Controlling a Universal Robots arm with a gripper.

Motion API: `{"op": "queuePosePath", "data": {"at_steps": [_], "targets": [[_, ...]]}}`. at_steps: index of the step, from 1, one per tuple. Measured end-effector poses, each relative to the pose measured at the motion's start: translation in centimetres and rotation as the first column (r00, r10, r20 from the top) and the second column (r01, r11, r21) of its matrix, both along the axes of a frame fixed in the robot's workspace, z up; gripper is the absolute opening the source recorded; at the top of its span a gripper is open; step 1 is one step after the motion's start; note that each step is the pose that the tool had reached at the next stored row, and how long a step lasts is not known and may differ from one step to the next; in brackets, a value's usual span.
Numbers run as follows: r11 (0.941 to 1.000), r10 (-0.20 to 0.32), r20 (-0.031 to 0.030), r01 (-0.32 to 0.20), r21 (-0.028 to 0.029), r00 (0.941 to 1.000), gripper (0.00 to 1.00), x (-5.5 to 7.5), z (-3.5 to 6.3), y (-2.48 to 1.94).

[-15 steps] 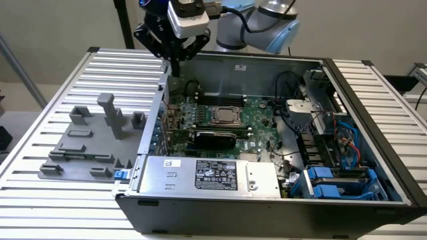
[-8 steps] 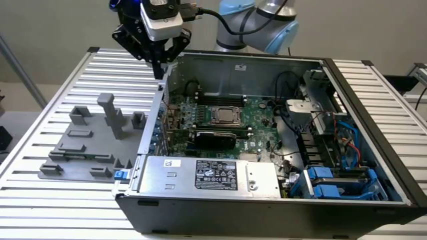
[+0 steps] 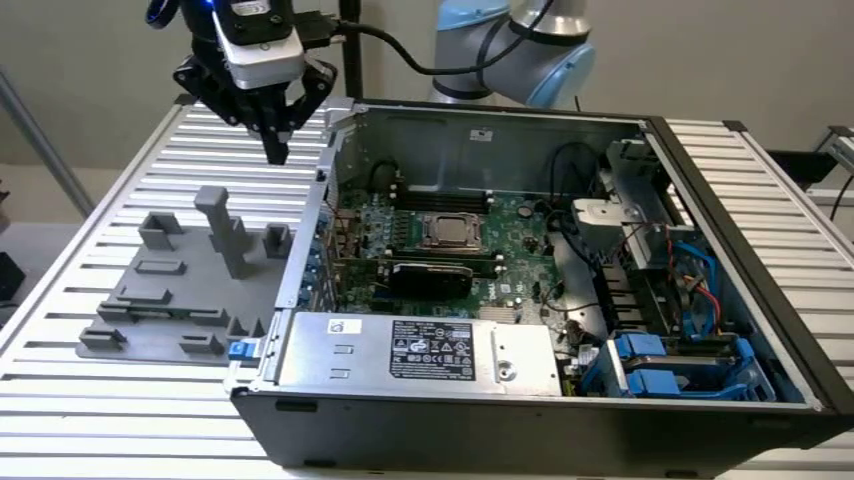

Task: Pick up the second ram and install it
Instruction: 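Reach for the second ram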

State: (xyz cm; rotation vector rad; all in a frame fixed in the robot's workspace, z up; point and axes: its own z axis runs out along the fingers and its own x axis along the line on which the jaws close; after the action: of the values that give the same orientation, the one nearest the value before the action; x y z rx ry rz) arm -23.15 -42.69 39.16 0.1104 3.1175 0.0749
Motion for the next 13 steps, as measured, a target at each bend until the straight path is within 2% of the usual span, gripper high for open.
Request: {"op": "queuePosePath", "data": {"at_steps": [5, 13], "targets": [[1.0000, 0.000, 0.0001, 0.000, 0.0001, 1.0000, 0.11, -2.3, -0.17, -0.45], [1.0000, 0.000, 0.0001, 0.000, 0.0000, 1.0000, 0.11, -5.9, -0.56, -0.91]]}}
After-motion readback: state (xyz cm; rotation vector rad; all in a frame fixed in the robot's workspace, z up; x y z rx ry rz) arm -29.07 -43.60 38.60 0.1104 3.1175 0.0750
